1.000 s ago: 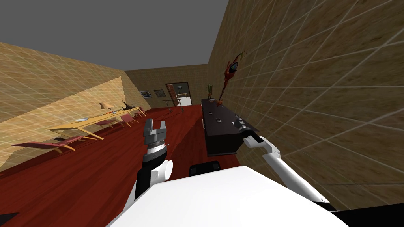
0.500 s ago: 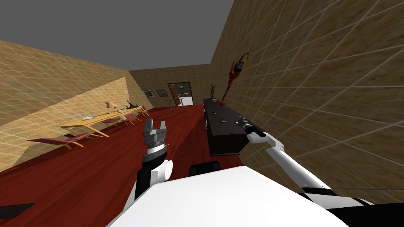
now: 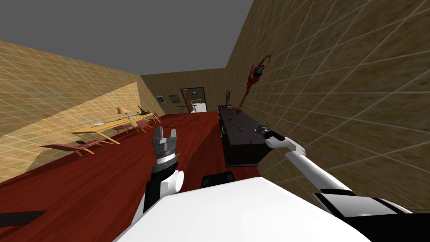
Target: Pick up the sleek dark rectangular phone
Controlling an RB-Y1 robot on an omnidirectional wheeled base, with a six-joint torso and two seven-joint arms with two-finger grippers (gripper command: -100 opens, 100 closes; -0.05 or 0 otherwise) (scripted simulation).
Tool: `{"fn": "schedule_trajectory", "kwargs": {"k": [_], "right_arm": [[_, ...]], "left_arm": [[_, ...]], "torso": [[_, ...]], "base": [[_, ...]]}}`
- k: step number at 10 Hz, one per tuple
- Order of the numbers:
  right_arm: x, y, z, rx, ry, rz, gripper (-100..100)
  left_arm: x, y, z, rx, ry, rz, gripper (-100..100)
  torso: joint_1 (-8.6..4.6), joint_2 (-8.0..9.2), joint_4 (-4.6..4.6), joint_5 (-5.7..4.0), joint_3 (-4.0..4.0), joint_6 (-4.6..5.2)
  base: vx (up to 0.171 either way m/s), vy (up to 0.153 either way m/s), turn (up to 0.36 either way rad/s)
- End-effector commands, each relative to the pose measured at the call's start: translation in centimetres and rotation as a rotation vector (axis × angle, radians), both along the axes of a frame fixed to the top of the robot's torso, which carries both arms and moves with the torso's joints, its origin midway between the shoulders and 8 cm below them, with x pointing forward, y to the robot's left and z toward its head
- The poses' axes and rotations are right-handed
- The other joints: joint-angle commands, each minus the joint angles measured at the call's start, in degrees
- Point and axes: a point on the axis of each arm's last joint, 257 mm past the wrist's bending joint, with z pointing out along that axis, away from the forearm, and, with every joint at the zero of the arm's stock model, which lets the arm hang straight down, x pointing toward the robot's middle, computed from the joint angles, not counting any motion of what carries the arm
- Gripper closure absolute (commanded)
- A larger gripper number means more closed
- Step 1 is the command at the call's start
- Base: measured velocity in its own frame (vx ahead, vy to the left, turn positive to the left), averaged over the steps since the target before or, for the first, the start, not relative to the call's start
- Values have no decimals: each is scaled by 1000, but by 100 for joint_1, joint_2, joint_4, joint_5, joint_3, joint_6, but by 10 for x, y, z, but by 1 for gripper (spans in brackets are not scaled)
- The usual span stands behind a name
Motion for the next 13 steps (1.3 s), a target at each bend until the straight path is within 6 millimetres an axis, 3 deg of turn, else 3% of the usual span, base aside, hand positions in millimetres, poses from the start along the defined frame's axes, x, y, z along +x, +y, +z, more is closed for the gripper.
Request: {"fn": "schedule_trajectory", "kwargs": {"k": [1, 2, 3, 5, 6, 7, 8, 9, 10, 11, 12, 13], "right_arm": [[4, -22, 4, 32, 24, -44, -100], [-1, -30, -6, 38, 44, -63, -100], [4, -44, 8, 68, 47, -94, -100], [-4, -55, -7, 78, 81, -123, -100], [-3, -73, 2, 114, 90, -163, -100], [-9, -80, -9, 123, 117, -185, -100], [-6, -93, 6, 158, 109, -214, -100], [-16, -103, -10, 173, 150, -247, -100], [-16, -103, -10, 173, 151, -248, -100], [-21, -122, -7, 220, 159, -300, -100], [-25, -123, -13, 229, 184, -311, -100], [-27, -136, -5, 273, 176, -349, -100]], "left_arm": [[0, 0, 0, 0, 0, 0, 0], [0, 0, 0, 0, 0, 0, 0], [0, 0, 0, 0, 0, 0, 0], [0, 0, 0, 0, 0, 0, 0], [0, 0, 0, 0, 0, 0, 0], [0, 0, 0, 0, 0, 0, 0], [0, 0, 0, 0, 0, 0, 0], [0, 0, 0, 0, 0, 0, 0], [0, 0, 0, 0, 0, 0, 0], [0, 0, 0, 0, 0, 0, 0], [0, 0, 0, 0, 0, 0, 0], [0, 0, 0, 0, 0, 0, 0]], "torso": [[0, 0, 0, 0, 0, 0], [12, -3, 0, 3, -1, -4], [12, -4, -1, 2, -2, -2], [14, -7, -1, 3, -4, -1], [-1, -4, -1, 0, -2, 0], [8, -4, 0, 2, -2, -3], [6, -7, -1, 2, -4, 0], [10, -16, -3, 3, -8, -3], [7, -13, -4, 1, -8, -1], [-1, -3, -1, -1, -2, 0], [5, -5, -1, 1, -3, -2], [5, -10, -2, 1, -6, -1]], "base": [[23, 82, 56], [26, 80, 35], [25, 96, 61], [33, 58, 14], [24, 71, 63], [39, 64, 35], [64, 73, 47], [50, 67, 34], [19, 37, 0], [34, 61, 57], [53, 59, 30], [82, 78, 58]]}}
